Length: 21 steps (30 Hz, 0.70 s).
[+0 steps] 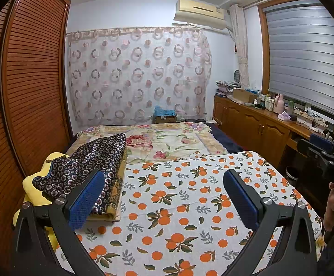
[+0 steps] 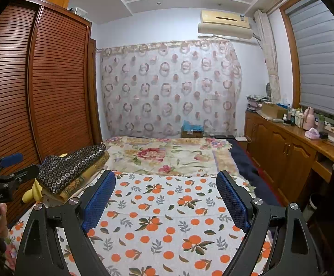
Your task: Fold small clothes
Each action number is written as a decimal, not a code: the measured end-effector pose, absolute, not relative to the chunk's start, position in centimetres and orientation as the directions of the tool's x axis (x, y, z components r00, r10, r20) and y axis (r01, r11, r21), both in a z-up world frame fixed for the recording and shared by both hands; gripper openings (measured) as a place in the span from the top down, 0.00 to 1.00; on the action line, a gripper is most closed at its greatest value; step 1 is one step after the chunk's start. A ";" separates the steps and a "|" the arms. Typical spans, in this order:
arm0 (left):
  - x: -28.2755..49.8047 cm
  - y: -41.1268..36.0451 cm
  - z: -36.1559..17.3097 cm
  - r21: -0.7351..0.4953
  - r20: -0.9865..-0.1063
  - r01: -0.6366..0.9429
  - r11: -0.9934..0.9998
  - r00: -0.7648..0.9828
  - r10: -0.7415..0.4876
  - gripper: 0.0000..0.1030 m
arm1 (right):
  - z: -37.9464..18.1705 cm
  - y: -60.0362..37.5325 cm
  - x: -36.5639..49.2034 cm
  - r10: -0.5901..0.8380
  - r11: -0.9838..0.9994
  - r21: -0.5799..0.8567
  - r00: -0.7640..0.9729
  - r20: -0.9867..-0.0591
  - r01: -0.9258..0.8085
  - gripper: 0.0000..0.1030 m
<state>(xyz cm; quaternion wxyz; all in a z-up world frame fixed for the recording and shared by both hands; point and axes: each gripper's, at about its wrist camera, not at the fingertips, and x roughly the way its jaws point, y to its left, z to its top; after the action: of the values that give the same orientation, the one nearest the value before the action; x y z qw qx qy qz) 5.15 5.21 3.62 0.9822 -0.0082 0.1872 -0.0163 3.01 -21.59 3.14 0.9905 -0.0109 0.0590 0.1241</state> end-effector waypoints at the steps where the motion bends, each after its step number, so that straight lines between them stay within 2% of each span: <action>1: 5.2 5.1 3.6 -0.022 -0.368 0.028 0.999 0.929 -0.034 0.00 | 3.2 -21.7 3.1 0.244 0.969 -0.007 0.962 -0.120 -0.246 0.12; 21: 5.2 5.3 3.6 -0.021 -0.367 0.029 0.999 0.930 -0.034 0.00 | 3.0 -21.7 3.1 0.244 0.969 -0.004 0.962 -0.120 -0.246 0.12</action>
<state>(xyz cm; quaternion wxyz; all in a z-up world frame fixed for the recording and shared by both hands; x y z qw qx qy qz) 5.20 5.29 3.58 0.9822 -0.0078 0.1870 -0.0161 3.06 -21.70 2.96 0.9905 -0.0094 0.0593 0.1238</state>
